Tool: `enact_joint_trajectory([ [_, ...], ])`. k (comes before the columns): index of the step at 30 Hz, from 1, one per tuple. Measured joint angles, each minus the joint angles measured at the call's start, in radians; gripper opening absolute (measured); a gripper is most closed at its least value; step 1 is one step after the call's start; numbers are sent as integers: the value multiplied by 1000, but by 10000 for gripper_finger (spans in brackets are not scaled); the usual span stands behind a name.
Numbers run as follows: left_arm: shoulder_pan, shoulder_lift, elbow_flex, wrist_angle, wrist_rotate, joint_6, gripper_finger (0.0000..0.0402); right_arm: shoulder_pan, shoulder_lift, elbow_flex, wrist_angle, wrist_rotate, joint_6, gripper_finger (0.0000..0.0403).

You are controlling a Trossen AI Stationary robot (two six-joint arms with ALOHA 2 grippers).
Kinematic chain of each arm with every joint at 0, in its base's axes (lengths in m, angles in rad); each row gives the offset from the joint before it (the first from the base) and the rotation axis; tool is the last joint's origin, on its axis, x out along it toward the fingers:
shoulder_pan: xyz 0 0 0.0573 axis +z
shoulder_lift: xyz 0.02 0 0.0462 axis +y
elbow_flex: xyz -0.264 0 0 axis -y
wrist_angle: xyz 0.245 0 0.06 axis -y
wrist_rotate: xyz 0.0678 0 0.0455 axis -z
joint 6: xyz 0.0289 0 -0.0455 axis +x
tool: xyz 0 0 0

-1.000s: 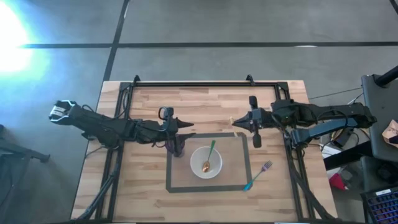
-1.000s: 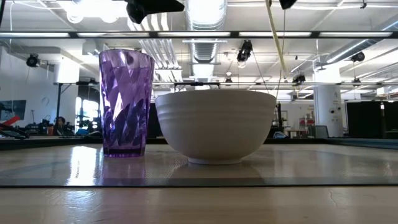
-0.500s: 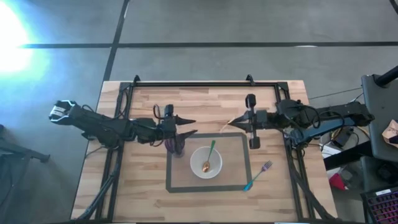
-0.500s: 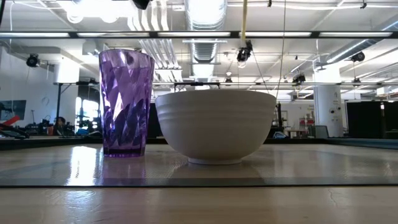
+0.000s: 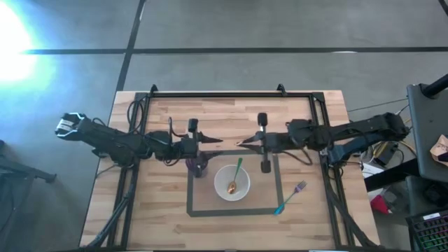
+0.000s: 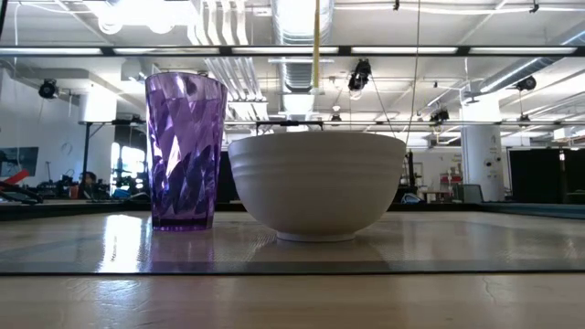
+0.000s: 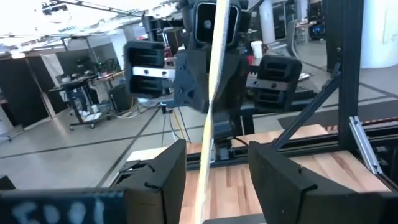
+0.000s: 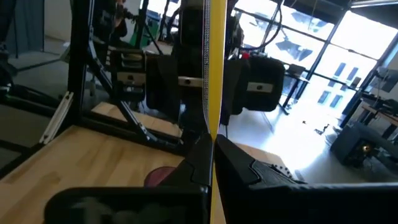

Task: Pick & Place Utensil
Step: Put the yellow straw into the purple cup

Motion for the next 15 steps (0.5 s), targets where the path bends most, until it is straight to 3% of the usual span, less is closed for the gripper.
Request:
enact_joint_trajectory([
  [15,0,0,0,10,13,18,168,0,201,123,11,3,-8,8],
])
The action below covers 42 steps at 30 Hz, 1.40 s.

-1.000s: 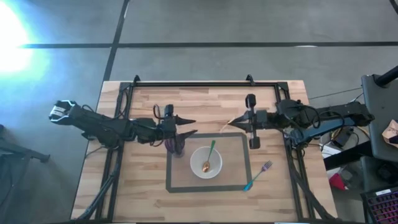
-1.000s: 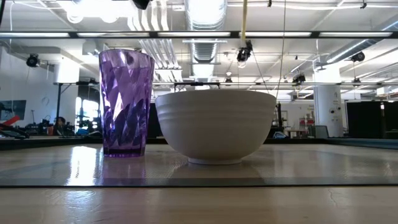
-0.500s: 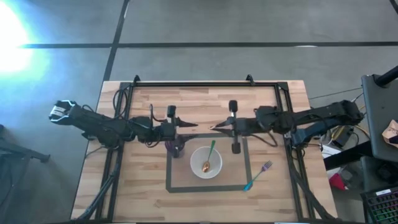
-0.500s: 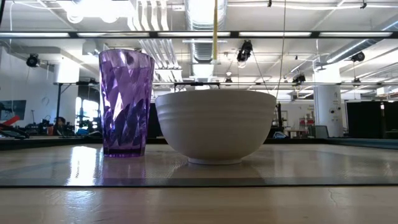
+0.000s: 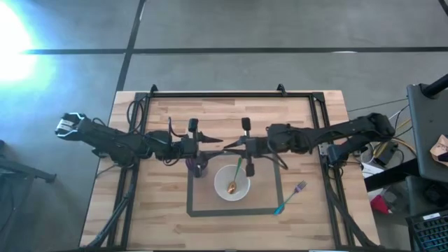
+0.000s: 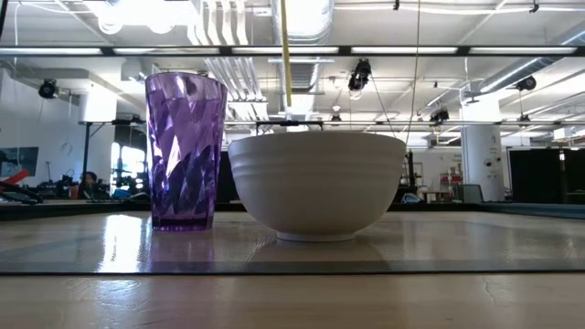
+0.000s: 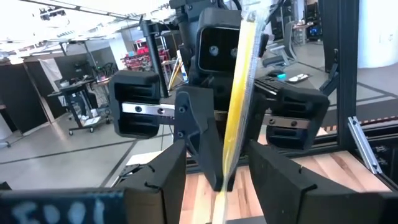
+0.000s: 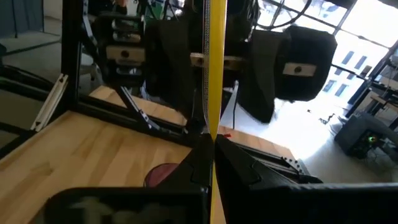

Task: Pick & Place Utensil
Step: Put the yellow straw into the purple cup

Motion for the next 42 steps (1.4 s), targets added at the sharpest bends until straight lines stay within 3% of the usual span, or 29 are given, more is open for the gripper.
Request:
enact_joint_trajectory([
  [13,-2,0,0,6,3,-28,155,0,34,17,-5,16,4,8],
  [25,-2,0,0,11,3,-23,8,0,25,5,-7,50,1,8],
  [38,-2,1,0,14,3,-34,1,0,19,9,-30,50,46,9],
  [42,-2,1,0,16,3,-34,1,-1,0,9,-72,50,76,30],
])
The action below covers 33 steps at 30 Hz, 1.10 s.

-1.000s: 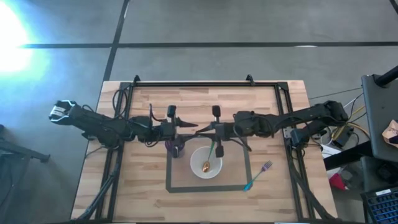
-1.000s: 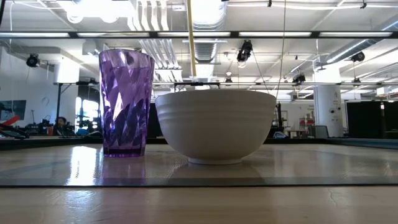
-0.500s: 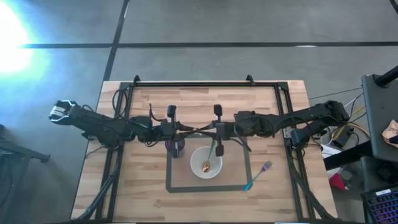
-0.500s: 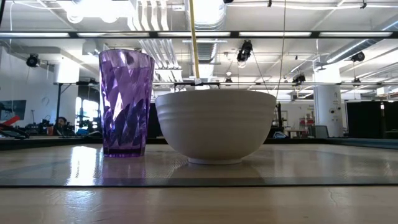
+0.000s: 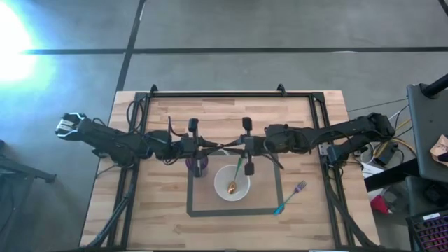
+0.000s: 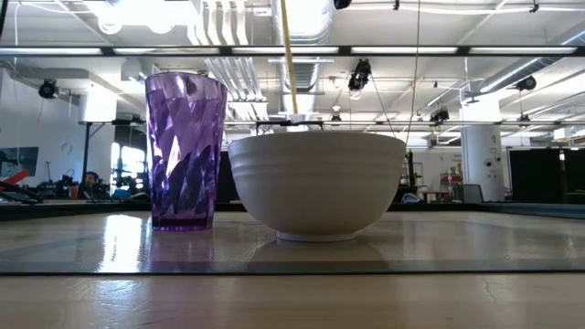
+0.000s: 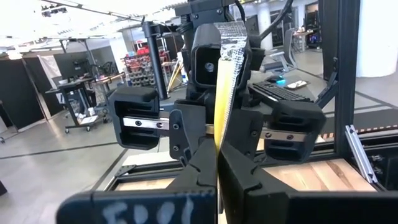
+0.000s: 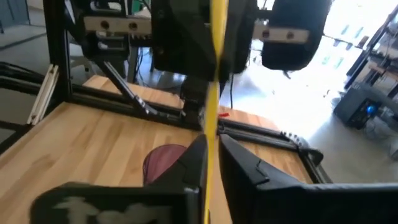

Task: Pick & Place Utensil
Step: Put the yellow straw into the purple cup

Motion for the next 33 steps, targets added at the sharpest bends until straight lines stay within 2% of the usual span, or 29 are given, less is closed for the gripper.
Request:
enact_joint_trajectory([
  [9,-1,-18,0,-5,-25,-9,0,-2,-109,4,-174,3,77,115],
  [15,-1,-77,17,-10,-73,-19,0,-1,-239,3,-372,3,103,146],
  [24,0,-198,64,-171,-92,-118,0,-1,-385,-10,-617,2,207,154],
  [33,0,-282,123,-387,-174,-247,0,-1,-413,-47,-758,2,329,135],
])
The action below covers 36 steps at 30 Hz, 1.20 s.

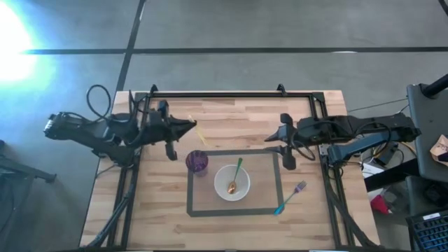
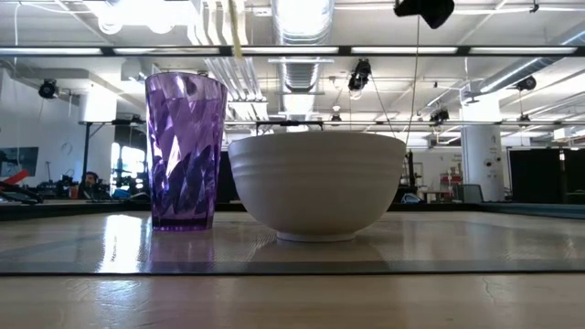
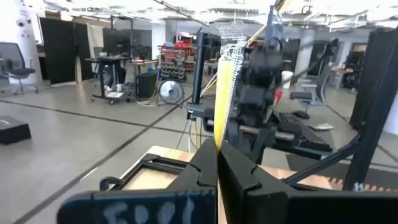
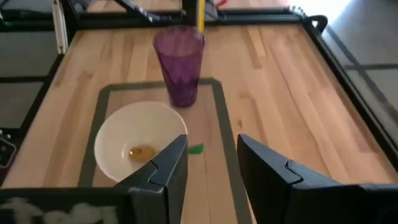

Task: Pick & Place Utensil
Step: Put the yellow straw into the purple cup

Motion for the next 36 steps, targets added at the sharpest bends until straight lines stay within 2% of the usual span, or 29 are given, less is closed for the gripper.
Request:
enact_joint_trajectory([
  [7,0,-44,34,-159,-3,-95,0,0,21,-40,-9,-2,8,122],
  [13,0,-55,7,-251,-3,-182,0,0,27,-61,-15,-2,25,115],
  [24,0,-47,-117,-229,-12,-270,0,0,27,-61,-13,-2,46,102],
  [36,0,-47,-278,-64,-20,-311,0,0,27,-61,-14,-2,46,85],
])
